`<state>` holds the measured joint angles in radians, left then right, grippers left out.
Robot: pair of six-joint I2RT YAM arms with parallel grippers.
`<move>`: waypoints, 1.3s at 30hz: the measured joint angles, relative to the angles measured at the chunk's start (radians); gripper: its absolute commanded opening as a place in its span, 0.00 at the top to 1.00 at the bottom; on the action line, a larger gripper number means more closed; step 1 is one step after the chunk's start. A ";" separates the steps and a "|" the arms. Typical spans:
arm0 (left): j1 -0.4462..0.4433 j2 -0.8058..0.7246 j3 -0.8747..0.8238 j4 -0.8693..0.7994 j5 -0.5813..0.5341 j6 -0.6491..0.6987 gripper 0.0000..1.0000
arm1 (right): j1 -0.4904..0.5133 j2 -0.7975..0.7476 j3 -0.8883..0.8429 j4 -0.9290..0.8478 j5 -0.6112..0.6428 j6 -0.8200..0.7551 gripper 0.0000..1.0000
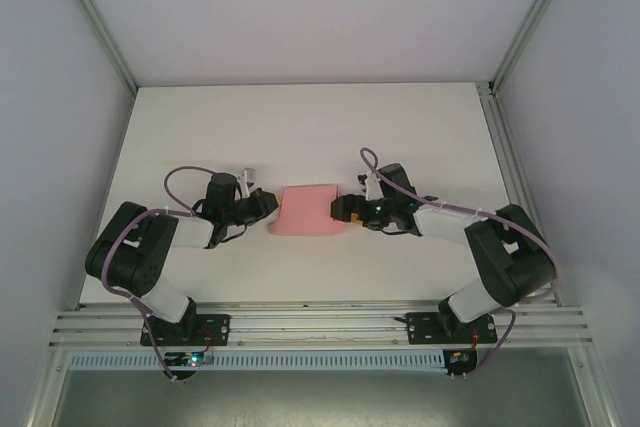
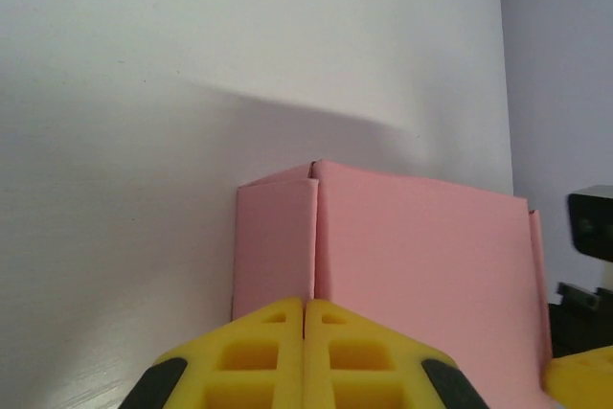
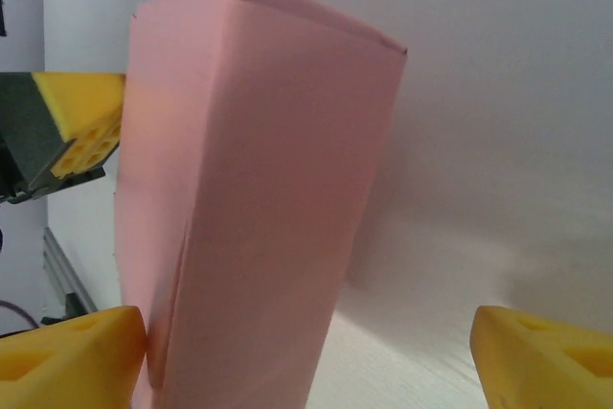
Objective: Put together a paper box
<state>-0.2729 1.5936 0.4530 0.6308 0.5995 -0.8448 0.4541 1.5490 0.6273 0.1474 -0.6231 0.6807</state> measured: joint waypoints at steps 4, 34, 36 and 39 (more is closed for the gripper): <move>0.000 0.001 -0.002 0.008 0.003 -0.003 0.93 | 0.002 0.053 0.006 0.051 -0.039 0.036 0.23; -0.371 -0.486 0.347 -0.559 -0.327 1.101 0.00 | -0.138 -0.105 0.185 -0.152 -0.072 0.219 0.57; -0.435 -0.449 0.363 -0.621 -0.367 1.236 0.00 | -0.175 -0.109 0.215 -0.192 -0.110 0.274 0.60; -0.513 -0.363 0.391 -0.676 -0.446 1.426 0.00 | -0.219 -0.108 0.259 -0.256 -0.180 0.353 0.60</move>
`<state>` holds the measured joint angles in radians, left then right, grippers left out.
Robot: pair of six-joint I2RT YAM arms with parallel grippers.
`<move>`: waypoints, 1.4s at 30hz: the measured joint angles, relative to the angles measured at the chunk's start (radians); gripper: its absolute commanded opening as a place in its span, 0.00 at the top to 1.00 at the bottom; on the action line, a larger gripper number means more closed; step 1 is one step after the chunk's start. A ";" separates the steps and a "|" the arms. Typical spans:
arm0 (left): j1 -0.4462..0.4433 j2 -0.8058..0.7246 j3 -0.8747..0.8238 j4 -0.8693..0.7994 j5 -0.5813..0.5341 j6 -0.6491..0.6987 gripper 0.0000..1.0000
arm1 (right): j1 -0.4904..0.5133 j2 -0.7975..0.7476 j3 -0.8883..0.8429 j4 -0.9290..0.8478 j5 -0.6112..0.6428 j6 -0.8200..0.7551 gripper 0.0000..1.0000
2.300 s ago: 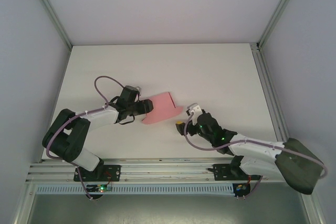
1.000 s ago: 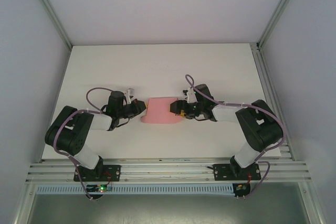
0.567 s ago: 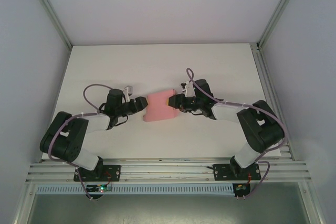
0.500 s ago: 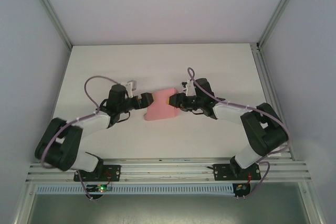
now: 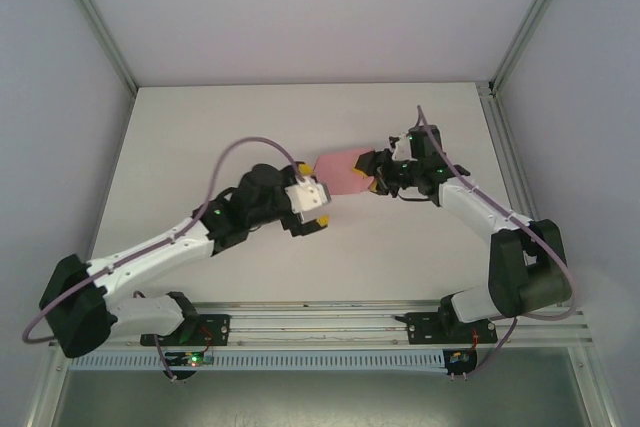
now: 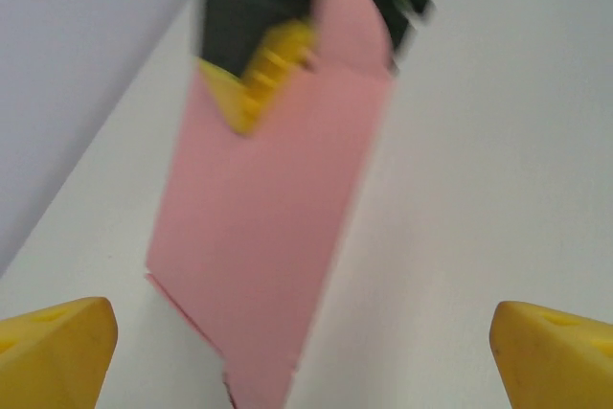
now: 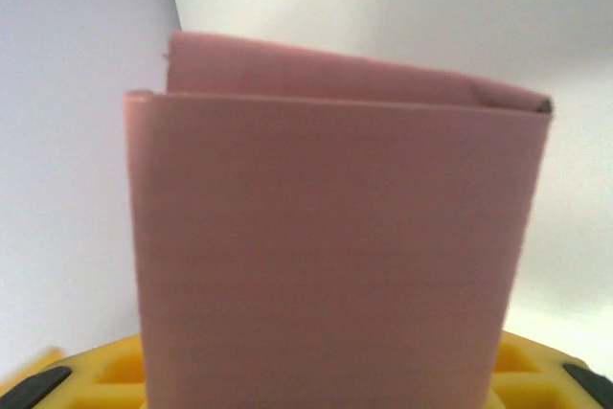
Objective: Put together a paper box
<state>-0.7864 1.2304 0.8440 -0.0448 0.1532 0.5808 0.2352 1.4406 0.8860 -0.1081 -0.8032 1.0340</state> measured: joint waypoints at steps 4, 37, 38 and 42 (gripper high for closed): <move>-0.019 0.098 0.021 0.011 -0.117 0.151 0.00 | -0.003 0.001 0.026 -0.054 -0.053 0.063 0.62; 0.079 0.201 0.132 -0.154 -0.135 0.245 0.67 | -0.071 -0.262 0.064 -0.097 0.249 -0.193 0.02; 0.089 0.201 0.157 -0.211 -0.118 0.241 0.67 | -0.079 -0.306 0.065 -0.077 0.288 -0.274 0.02; 0.121 0.227 0.251 -0.433 -0.031 0.250 0.65 | -0.082 -0.500 -0.045 0.102 0.323 -0.533 0.02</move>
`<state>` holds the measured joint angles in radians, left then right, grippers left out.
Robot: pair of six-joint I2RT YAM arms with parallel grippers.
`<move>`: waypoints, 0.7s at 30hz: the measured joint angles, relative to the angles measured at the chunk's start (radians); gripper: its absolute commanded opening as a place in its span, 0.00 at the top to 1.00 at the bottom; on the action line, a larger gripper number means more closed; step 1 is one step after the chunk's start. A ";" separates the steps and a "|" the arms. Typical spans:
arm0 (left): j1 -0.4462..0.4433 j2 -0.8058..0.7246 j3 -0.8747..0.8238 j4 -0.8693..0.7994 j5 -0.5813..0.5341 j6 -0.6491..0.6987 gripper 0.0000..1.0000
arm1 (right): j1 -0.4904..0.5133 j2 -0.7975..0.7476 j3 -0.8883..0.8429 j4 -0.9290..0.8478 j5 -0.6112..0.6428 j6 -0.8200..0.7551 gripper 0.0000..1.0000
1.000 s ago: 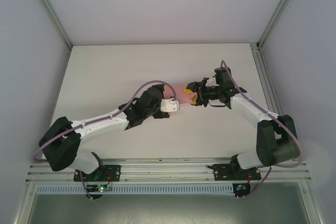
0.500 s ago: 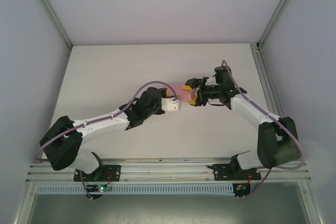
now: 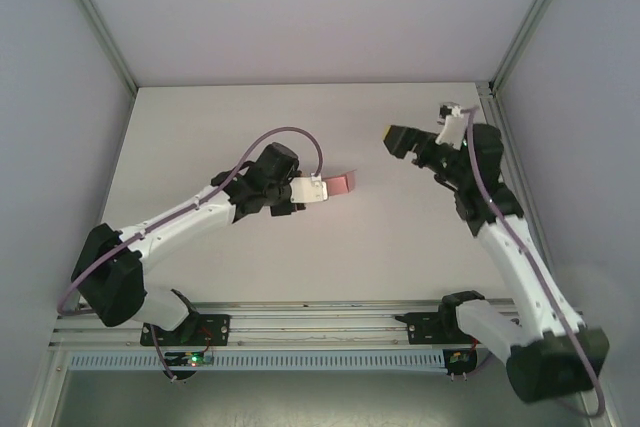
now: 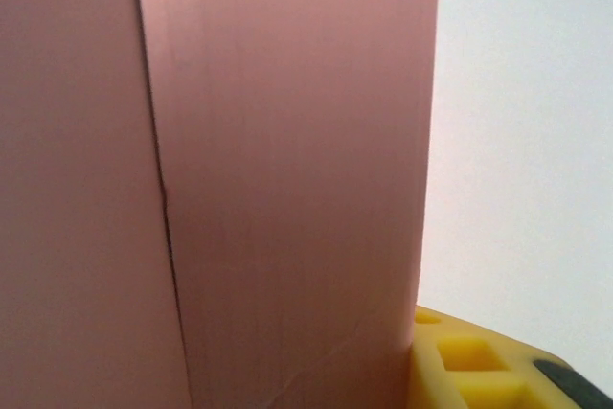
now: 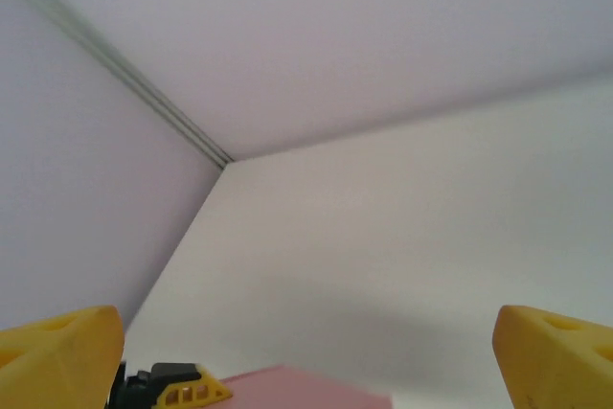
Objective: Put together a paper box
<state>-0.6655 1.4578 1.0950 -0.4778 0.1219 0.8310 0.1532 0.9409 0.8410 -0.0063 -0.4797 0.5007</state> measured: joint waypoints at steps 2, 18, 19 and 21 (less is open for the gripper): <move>0.014 0.045 0.035 -0.091 0.037 0.002 0.65 | 0.002 -0.049 -0.058 0.051 -0.044 -0.092 0.07; 0.039 0.228 0.156 -0.265 0.051 0.012 0.61 | 0.231 0.402 0.027 -0.226 -0.182 -0.526 0.36; 0.039 0.233 0.164 -0.271 0.051 0.014 0.61 | 0.231 0.425 0.036 -0.235 -0.193 -0.542 0.37; 0.040 0.245 0.179 -0.286 0.052 0.020 0.60 | 0.232 0.457 0.061 -0.261 -0.204 -0.583 0.43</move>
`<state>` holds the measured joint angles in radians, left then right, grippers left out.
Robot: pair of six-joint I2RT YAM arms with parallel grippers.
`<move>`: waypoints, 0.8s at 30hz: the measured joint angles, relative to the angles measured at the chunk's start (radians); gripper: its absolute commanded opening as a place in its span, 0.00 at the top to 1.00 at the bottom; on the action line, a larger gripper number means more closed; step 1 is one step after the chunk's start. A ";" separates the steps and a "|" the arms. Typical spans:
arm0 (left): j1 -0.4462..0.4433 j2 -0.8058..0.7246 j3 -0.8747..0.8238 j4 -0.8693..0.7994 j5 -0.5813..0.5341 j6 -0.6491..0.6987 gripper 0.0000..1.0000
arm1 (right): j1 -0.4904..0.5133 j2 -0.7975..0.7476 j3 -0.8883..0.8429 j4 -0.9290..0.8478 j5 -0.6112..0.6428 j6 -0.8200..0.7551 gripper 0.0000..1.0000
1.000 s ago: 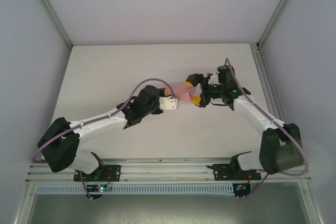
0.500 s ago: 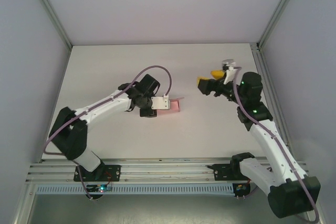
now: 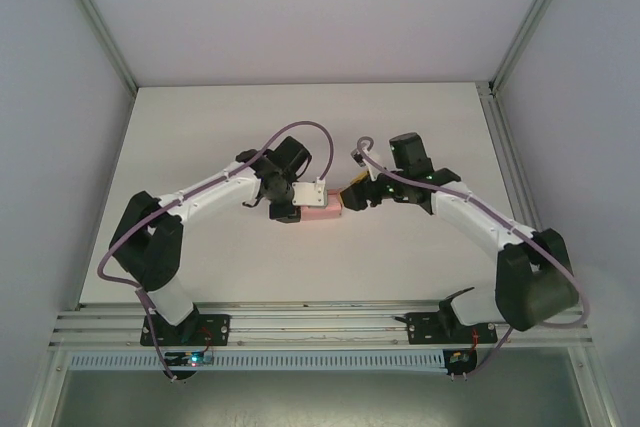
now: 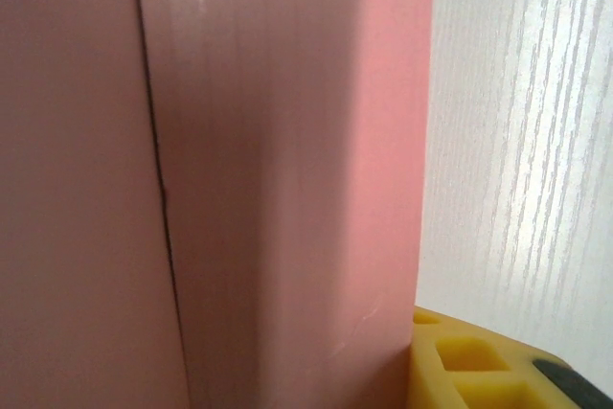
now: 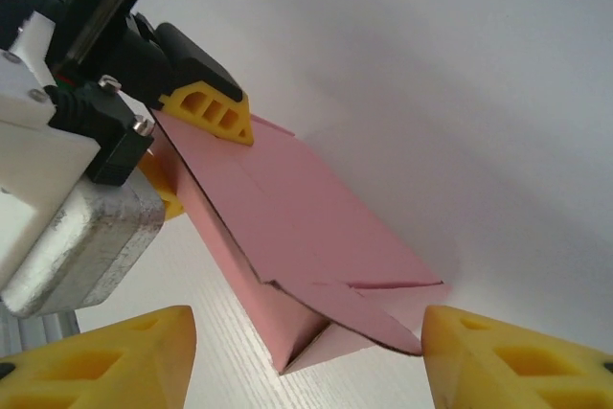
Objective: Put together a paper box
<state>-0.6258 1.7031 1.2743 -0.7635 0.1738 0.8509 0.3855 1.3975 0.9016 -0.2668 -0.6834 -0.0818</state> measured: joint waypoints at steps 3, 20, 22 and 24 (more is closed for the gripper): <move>0.006 0.009 0.013 -0.016 0.007 0.010 0.60 | 0.006 0.021 0.034 -0.033 0.015 -0.054 0.50; 0.013 0.053 0.071 -0.064 0.021 0.029 0.59 | 0.074 0.020 0.050 -0.066 0.183 -0.150 0.95; 0.013 0.054 0.073 -0.068 0.018 0.024 0.59 | 0.092 0.020 0.060 -0.087 0.202 -0.147 0.96; 0.015 0.054 0.074 -0.071 0.018 0.023 0.59 | 0.115 0.020 0.077 -0.113 0.248 -0.125 0.98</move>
<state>-0.6109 1.7569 1.3483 -0.8349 0.1913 0.8742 0.5007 1.4174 0.9791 -0.3798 -0.4355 -0.2070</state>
